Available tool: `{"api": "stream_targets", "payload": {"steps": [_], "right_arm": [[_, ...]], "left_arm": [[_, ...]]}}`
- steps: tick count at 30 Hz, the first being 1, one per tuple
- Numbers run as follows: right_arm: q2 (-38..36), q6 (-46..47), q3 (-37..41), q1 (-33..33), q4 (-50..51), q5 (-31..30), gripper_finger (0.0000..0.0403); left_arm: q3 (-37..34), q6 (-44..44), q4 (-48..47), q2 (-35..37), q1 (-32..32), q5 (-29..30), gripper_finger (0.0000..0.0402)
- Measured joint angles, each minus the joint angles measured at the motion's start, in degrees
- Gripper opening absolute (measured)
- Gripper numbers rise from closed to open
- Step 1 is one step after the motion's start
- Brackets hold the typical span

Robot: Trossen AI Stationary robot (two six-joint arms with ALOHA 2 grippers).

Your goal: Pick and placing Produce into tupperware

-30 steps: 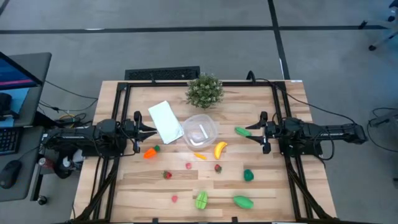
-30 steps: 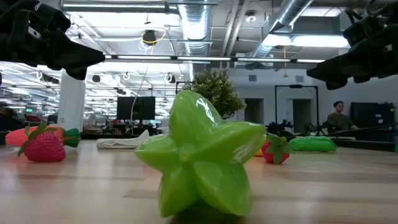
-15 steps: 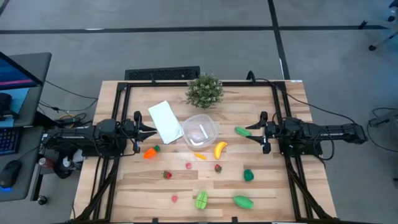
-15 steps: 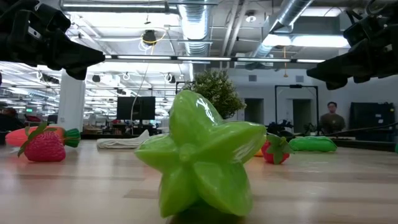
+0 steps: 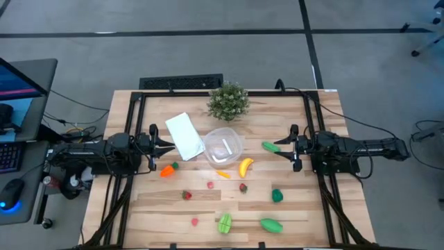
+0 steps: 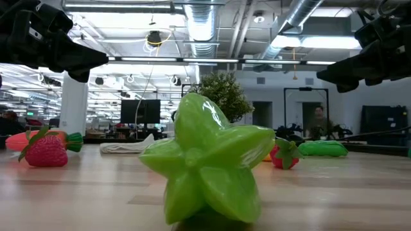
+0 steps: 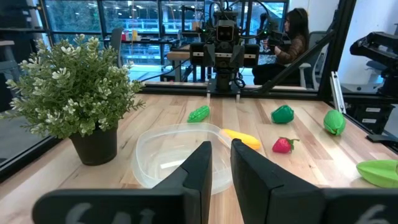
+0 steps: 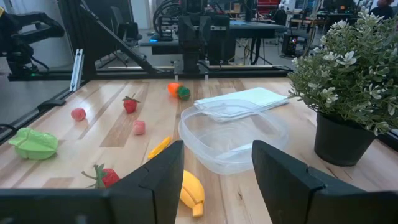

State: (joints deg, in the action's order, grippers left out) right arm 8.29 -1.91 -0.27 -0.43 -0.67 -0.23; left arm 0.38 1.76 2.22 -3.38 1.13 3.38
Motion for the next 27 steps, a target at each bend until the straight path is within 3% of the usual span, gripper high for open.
{"api": "stream_targets", "payload": {"steps": [8, 17, 27], "right_arm": [[0.00, -0.02, 0.00, 0.01, 0.01, 0.00, 0.0182], [0.00, 0.14, 0.00, 0.00, -0.84, 0.00, 0.0182], [-0.02, 7.50, 0.00, 0.01, -2.32, 0.21, 0.0182]], "left_arm": [[0.01, 0.55, 0.00, 0.00, -0.01, 0.00, 0.0050], [0.01, 6.87, 0.02, 0.00, -0.01, 0.00, 0.0050], [0.01, 5.05, 0.05, 0.00, -0.02, 0.40, 0.0050]]}}
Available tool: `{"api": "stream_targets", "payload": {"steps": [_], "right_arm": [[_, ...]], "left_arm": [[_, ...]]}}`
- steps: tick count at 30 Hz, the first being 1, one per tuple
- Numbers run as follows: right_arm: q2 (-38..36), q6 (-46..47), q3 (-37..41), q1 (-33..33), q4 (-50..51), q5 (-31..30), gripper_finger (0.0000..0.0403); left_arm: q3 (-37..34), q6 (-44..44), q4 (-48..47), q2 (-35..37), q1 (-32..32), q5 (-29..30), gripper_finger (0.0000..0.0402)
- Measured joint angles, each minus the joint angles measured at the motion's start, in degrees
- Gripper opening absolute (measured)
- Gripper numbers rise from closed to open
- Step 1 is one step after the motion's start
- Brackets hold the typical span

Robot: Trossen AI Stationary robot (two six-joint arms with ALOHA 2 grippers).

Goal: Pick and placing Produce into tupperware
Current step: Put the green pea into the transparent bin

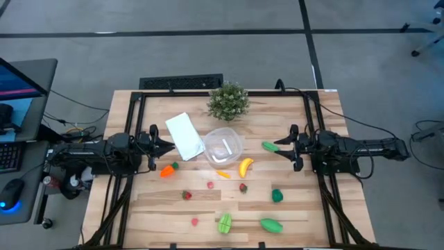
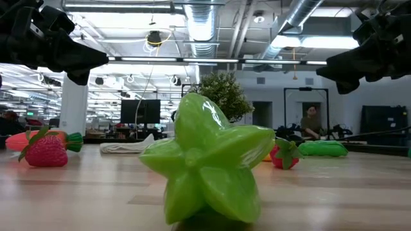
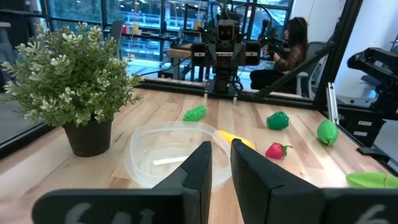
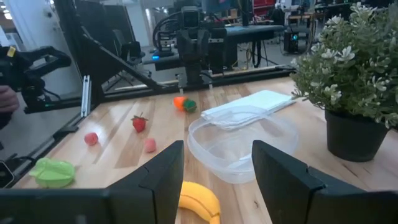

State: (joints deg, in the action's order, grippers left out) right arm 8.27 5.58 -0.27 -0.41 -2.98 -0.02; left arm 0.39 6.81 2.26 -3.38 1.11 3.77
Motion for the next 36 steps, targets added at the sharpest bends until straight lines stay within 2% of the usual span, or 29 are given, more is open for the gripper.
{"api": "stream_targets", "payload": {"steps": [11, 18, 27, 32, 36], "right_arm": [[0.00, 0.30, 0.00, 0.07, 0.10, 0.02, 0.0182], [0.00, 7.84, -0.01, 0.07, 0.47, 0.03, 0.0182], [0.07, 0.53, -1.76, -1.24, -5.22, -0.03, 0.0182], [0.03, -6.82, -4.92, -0.61, -7.81, -0.01, 0.0182], [0.00, -8.59, -6.54, -0.49, -8.00, -0.68, 0.0182]], "left_arm": [[0.00, -1.89, 0.28, 0.00, 0.01, 1.66, 0.0050], [0.01, -4.35, 0.24, 0.00, 0.00, 1.20, 0.0050], [0.00, -13.07, 0.57, 0.00, 0.02, 2.82, 0.0050], [0.01, -12.02, 1.70, 0.00, 0.02, 2.96, 0.0050], [0.00, -12.05, 1.75, 0.00, 0.00, 1.31, 0.0050]]}}
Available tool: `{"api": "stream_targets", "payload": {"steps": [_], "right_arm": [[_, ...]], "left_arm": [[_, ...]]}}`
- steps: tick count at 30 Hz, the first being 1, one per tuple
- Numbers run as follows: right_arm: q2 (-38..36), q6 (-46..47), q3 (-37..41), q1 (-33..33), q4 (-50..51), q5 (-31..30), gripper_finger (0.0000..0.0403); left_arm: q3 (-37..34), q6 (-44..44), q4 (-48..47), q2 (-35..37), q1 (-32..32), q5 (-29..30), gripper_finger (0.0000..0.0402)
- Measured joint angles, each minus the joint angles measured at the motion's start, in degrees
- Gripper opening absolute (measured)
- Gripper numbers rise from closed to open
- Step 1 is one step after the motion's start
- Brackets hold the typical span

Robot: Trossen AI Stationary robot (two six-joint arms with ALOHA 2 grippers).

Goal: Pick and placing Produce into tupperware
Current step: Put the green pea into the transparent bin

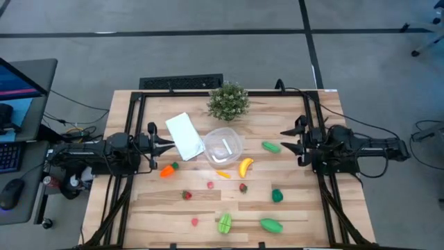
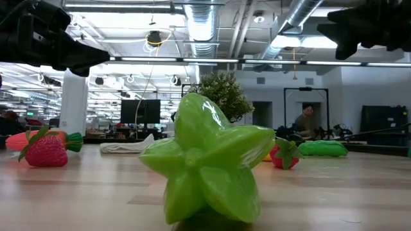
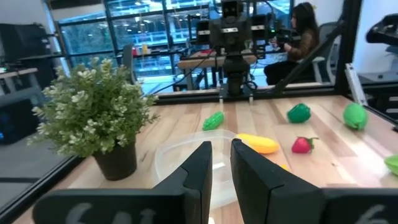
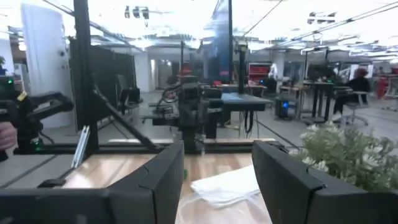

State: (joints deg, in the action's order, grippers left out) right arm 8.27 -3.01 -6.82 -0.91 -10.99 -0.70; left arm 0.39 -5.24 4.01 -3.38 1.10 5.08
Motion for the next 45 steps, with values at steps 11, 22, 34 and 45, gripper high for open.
{"api": "stream_targets", "payload": {"steps": [11, 22, 34, 45], "right_arm": [[5.59, 2.79, -0.33, -0.07, 0.25, -7.10, 0.0179], [24.97, 7.52, -8.14, -0.37, 9.82, -13.91, 0.0145], [43.21, 7.96, -25.48, -1.40, 33.56, -16.77, 0.0173], [51.30, 14.91, -29.83, -3.82, 49.03, -15.81, 0.0227]], "left_arm": [[-0.01, -1.64, 0.20, 0.00, 0.00, -0.58, 0.0050], [-0.01, 0.57, -0.91, 0.00, 0.00, 0.20, 0.0050], [-0.01, 1.89, -1.31, 0.00, 0.02, 0.17, 0.0050], [0.00, 2.78, -1.42, 0.00, 0.00, -0.29, 0.0050]]}}
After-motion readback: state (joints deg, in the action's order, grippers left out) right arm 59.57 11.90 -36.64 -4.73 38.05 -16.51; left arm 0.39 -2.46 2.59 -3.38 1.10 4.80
